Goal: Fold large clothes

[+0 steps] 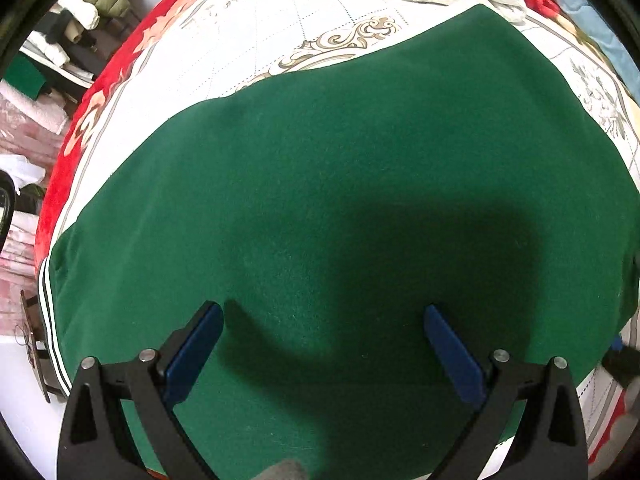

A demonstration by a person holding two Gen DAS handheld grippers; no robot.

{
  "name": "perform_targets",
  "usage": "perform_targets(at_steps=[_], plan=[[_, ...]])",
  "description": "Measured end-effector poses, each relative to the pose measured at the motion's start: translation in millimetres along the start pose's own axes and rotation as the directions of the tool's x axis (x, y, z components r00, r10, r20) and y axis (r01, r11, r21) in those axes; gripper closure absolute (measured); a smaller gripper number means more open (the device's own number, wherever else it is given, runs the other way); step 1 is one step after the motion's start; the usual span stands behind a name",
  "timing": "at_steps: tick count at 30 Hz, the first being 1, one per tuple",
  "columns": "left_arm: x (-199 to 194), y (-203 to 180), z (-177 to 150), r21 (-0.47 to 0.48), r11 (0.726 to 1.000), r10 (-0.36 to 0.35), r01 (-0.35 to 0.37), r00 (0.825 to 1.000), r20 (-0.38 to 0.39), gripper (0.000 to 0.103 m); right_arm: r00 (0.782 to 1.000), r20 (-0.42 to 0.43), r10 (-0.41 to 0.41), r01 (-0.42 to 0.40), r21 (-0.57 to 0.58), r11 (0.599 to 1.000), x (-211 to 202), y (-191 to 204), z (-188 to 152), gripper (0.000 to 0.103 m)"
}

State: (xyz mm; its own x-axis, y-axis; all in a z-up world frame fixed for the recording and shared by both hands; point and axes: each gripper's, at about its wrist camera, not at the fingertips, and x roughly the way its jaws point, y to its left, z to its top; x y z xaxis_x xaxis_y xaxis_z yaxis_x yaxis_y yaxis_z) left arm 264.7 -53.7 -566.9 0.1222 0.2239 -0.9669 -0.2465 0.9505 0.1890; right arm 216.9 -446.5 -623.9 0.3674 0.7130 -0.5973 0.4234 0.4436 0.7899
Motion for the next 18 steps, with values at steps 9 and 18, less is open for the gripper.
perform_targets(at_steps=[9, 18], plan=[[5.0, -1.3, 7.1, -0.001, 1.0, 0.006, -0.006, 1.0, 0.015, 0.0, 1.0, 0.008, -0.003, 0.004, -0.055, 0.998, 26.5, 27.6, 8.4, 0.073], [-21.1, 3.4, 4.4, 0.013, 1.0, -0.019, 0.018, 0.999, 0.044, 0.0, 0.982, 0.19, 0.007, 0.0, -0.038, 0.999, -60.3, 56.4, -14.2, 0.085]])
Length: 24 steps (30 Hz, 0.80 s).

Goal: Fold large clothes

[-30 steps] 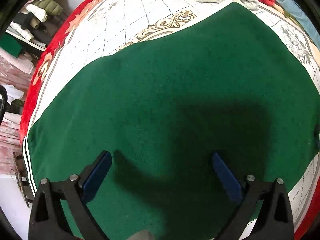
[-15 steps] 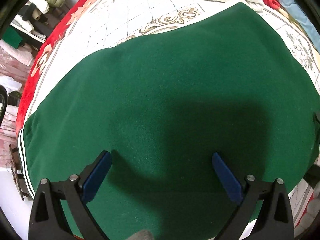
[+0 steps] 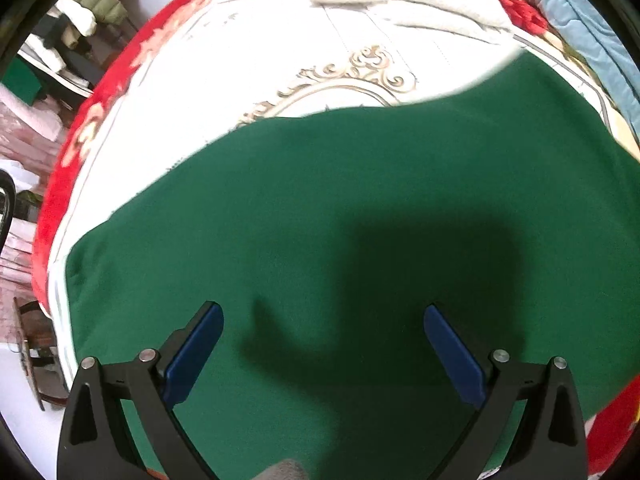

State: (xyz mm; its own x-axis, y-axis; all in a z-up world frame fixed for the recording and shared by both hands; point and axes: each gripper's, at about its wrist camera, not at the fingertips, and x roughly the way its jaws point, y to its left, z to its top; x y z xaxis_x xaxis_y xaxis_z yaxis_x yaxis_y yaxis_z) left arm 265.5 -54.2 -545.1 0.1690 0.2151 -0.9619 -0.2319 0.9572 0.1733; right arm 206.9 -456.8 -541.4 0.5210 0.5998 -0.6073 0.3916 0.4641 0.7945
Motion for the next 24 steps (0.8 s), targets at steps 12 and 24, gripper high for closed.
perform_targets(at_steps=[12, 24], plan=[[45.1, -7.2, -7.1, 0.016, 1.0, -0.022, 0.023, 0.998, -0.06, 0.0, 0.969, -0.153, 0.196, -0.183, 0.097, 0.978, 59.2, -73.0, 8.2, 0.028], [33.2, -34.1, 20.3, 0.028, 0.996, -0.085, 0.085, 0.996, -0.021, 0.0, 0.99, 0.031, 0.137, -0.136, -0.035, 0.99, 23.2, 29.6, 44.9, 0.082]])
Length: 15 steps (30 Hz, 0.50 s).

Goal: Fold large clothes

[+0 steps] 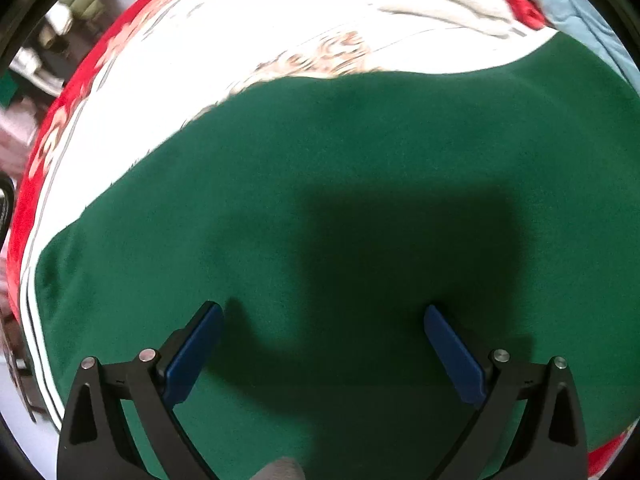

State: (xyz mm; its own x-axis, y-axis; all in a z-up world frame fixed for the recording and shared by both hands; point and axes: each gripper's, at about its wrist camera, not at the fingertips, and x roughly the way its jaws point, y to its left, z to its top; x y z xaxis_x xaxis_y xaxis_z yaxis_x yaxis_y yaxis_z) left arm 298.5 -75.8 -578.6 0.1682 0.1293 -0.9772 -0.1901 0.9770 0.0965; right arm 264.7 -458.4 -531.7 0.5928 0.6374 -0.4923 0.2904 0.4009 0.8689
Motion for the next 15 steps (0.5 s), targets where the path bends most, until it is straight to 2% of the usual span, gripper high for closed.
perform_targets(at_steps=[3, 5, 6, 7, 9, 12, 13, 15], plan=[[-2.6, -7.2, -0.6, 0.018, 1.0, 0.021, -0.021, 1.0, 0.013, 0.0, 0.998, 0.055, -0.04, 0.042, -0.031, 0.999, -24.1, 10.3, 12.3, 0.082], [8.3, -6.3, -4.0, -0.008, 1.0, 0.002, -0.003, 1.0, -0.029, 0.0, 0.997, 0.034, -0.063, 0.064, -0.012, 0.998, -25.5, 1.4, 24.1, 0.075], [16.4, -5.9, -6.5, -0.023, 1.0, -0.007, 0.006, 0.999, -0.051, 0.0, 0.997, 0.016, -0.074, 0.073, 0.01, 0.997, -22.4, -5.5, 28.8, 0.062], [20.7, -6.2, -7.6, -0.026, 1.0, -0.007, 0.006, 0.998, -0.054, 0.0, 0.996, -0.006, -0.084, 0.084, 0.026, 0.996, -15.4, -14.3, 33.4, 0.043], [22.8, -8.3, -7.7, -0.019, 1.0, 0.0, -0.001, 0.999, -0.051, 0.0, 0.994, -0.038, -0.099, 0.101, 0.048, 0.994, 1.1, -38.0, 43.4, 0.028], [21.0, -11.7, -10.6, -0.008, 1.0, 0.002, -0.003, 0.999, -0.047, 0.0, 0.994, -0.071, -0.087, 0.095, 0.119, 0.988, 16.9, -73.8, 53.3, 0.027], [20.6, -12.9, -12.5, -0.008, 1.0, 0.0, -0.001, 0.999, -0.046, 0.0, 0.995, -0.081, -0.057, 0.067, 0.128, 0.99, 17.5, -83.5, 55.1, 0.027], [17.7, -19.7, -18.6, -0.006, 1.0, 0.002, -0.002, 0.999, -0.043, 0.0, 0.997, -0.076, -0.028, 0.038, 0.122, 0.992, 18.1, -85.9, 57.3, 0.028]])
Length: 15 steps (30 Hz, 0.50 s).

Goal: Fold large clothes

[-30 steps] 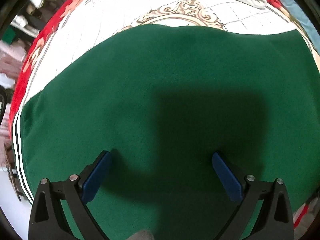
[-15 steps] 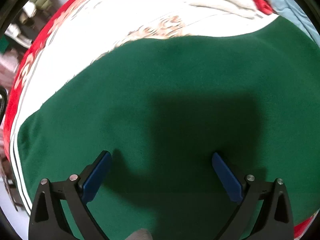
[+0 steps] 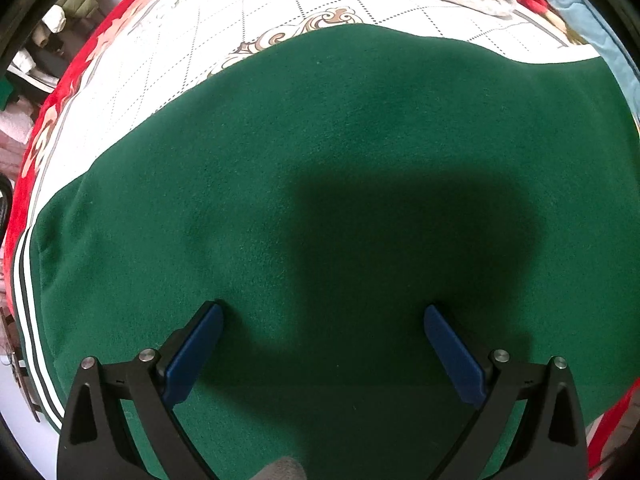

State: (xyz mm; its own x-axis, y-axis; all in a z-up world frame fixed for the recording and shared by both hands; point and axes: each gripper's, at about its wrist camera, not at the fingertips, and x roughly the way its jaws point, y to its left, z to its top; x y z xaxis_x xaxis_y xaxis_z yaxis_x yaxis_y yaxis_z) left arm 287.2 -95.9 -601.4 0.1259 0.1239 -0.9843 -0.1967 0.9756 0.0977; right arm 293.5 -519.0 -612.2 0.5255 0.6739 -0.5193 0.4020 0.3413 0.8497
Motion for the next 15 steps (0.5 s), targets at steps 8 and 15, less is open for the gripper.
perform_targets(at_steps=[8, 15], plan=[[3.0, 0.7, -1.1, -0.004, 1.0, -0.01, 0.01, 1.0, 0.001, 0.0, 0.995, 0.096, -0.024, 0.036, -0.132, 0.991, -20.4, 64.0, -17.2, 0.08], [4.7, 19.0, 4.3, -0.013, 0.999, -0.038, 0.039, 0.999, 0.011, 0.0, 0.996, 0.082, -0.032, 0.058, -0.335, 0.941, -22.2, 164.1, -63.0, 0.081]])
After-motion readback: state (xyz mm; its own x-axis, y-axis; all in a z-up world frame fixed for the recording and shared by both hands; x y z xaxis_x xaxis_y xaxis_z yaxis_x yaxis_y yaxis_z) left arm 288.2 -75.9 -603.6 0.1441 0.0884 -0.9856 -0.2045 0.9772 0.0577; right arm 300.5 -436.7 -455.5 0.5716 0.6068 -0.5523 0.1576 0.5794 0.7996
